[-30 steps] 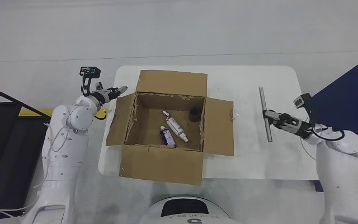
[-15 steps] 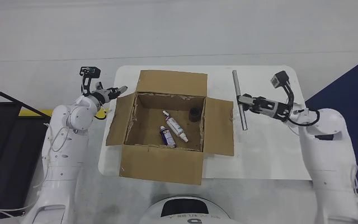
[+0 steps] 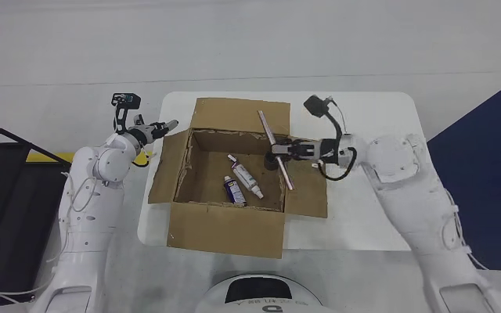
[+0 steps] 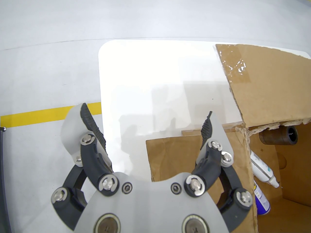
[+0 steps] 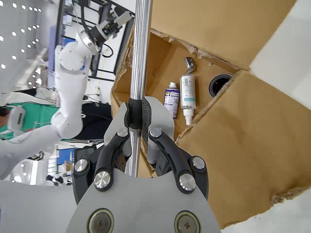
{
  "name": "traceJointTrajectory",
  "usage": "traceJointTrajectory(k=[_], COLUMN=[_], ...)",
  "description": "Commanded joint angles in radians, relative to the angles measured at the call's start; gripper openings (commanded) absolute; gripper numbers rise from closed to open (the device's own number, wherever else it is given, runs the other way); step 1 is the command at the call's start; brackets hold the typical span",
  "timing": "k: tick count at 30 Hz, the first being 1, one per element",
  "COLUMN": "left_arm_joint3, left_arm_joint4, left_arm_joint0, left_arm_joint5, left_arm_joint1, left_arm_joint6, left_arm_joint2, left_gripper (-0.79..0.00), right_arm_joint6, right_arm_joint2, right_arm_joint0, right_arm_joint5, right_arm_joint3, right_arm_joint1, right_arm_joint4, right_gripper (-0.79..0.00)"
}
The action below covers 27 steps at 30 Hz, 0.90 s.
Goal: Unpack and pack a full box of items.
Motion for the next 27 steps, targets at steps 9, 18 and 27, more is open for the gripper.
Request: traceJointTrajectory(k=[9,18,27], left_arm_joint3=[0.000,0.000,0.000], left_arm_joint4=[0.000,0.000,0.000], left_arm_joint0=[0.000,0.000,0.000], left_arm_joint5=[0.000,0.000,0.000], left_arm_joint1=[0.000,0.000,0.000], left_arm_joint6=[0.000,0.000,0.000], left_arm_joint2=[0.000,0.000,0.000], left_gripper=[0.000,0.000,0.000], right_arm_joint6=[-0.003,0.050,0.074], right_arm_joint2=[-0.295,-0.514,-0.575], right_arm_joint0=[0.171,0.295,0.329], right_arm_joint5=[0.121,0.186,0.240], right_arm_joint3=[0.039,0.096,0.095], right_arm_joint1=[-0.045,-0.098,-0.128], right_arm_joint4=[-0.279,-0.527,-0.640], right_gripper=[-0.785,-0.763,-0.465])
